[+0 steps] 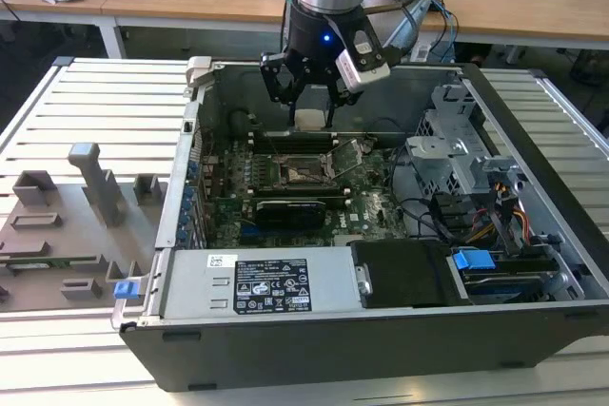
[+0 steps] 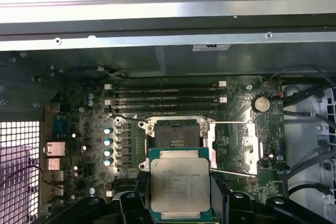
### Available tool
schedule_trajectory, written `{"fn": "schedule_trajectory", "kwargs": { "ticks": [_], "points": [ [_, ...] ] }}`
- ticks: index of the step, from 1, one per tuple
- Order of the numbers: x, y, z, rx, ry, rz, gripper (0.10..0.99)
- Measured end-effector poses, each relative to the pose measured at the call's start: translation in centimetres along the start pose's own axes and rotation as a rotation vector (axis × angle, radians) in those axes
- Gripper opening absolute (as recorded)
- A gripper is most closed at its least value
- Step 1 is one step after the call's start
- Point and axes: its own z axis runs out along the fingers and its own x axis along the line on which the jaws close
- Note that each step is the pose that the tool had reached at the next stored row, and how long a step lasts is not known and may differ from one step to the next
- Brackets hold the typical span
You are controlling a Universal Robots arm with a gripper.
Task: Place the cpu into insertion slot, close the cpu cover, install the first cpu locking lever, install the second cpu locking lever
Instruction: 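Place the cpu into insertion slot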
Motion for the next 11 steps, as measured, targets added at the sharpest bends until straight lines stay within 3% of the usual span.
{"fn": "schedule_trajectory", "kwargs": {
  "ticks": [7, 11],
  "points": [
    [-0.03, -0.14, 1.55, 0.0, 0.0001, 0.0, 0.541],
    [-0.05, -0.24, 2.87, 0.0, 0.0002, 0.0, 0.541]
  ]
}}
